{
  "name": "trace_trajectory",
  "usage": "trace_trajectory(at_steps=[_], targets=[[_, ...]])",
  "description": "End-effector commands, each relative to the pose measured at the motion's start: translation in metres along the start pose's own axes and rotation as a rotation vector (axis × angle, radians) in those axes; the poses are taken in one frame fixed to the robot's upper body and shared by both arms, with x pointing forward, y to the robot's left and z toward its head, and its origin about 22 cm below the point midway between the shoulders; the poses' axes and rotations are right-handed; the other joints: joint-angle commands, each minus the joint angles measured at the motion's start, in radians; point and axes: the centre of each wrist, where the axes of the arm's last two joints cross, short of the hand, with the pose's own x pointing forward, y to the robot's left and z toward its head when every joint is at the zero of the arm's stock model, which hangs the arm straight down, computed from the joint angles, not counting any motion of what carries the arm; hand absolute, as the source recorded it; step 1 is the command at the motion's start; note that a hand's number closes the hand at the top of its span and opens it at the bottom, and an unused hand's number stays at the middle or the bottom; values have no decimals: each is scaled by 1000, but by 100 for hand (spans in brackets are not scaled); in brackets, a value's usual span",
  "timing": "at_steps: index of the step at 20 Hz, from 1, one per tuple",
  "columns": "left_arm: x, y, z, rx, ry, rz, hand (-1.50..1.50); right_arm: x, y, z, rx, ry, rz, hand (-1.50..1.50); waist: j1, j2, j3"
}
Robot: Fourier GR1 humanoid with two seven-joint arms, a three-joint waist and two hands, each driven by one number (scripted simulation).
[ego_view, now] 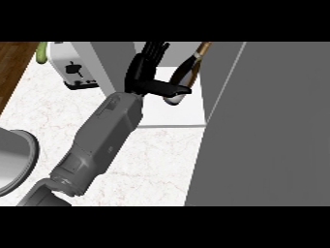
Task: Pick up the wine, place it into the cabinet and close the cabinet
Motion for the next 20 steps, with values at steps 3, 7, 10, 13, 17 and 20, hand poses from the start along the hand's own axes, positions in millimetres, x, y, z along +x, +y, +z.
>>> trace_trajectory(at_steps=[3, 7, 10, 13, 17, 20], targets=[[-16, 2, 33, -16, 31, 85, -150, 41, -5, 12, -1, -19, -104, -150, 16, -7, 1], [-23, 16, 57, 3, 26, 77, -150, 56, -4, 17, -22, -16, -112, -150, 24, -10, -2], [-34, -12, 85, -4, 59, 118, -150, 49, -6, 12, -5, -17, -99, -150, 19, -7, -1], [-27, -2, 104, -10, 53, 119, -150, 44, -4, 15, -30, -17, -109, -150, 31, -7, 1], [-19, 1, 132, 7, 49, 141, -150, 50, -6, 14, -9, -9, -97, -150, 33, -3, 0], [-25, 3, 167, 16, 57, 164, -150, 49, -10, 11, 3, -17, -59, -150, 24, 5, 0]])
